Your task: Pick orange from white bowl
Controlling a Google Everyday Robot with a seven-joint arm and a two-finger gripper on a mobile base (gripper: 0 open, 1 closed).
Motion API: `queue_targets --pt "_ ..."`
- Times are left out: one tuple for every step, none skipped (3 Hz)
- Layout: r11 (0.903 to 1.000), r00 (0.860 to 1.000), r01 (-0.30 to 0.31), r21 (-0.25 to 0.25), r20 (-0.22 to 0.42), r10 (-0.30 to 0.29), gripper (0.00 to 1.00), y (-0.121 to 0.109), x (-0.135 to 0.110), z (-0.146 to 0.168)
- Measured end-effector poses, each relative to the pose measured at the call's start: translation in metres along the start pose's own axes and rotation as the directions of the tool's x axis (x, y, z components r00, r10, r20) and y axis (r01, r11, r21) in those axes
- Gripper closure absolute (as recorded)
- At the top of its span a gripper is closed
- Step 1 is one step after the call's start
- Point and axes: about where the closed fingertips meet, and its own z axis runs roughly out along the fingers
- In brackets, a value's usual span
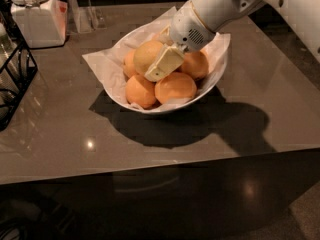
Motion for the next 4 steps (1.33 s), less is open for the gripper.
queue_targets --pt "0.9998 1.000 -0.012 -0.019 -0.012 0.012 0.43 -0.0020 0.0026 0.0058" --pt "0.9995 0.999 -0.020 -0.025 -0.038 0.019 0.48 -0.0039 0.0058 0.0096" --pt "0.9995 0.999 -0.019 -0.025 -0.038 0.019 0.71 -0.0039 0.0056 0.0095" --pt "0.9996 0.999 -0.017 -0.023 -0.040 0.017 0.94 -0.0034 0.0042 0.0092"
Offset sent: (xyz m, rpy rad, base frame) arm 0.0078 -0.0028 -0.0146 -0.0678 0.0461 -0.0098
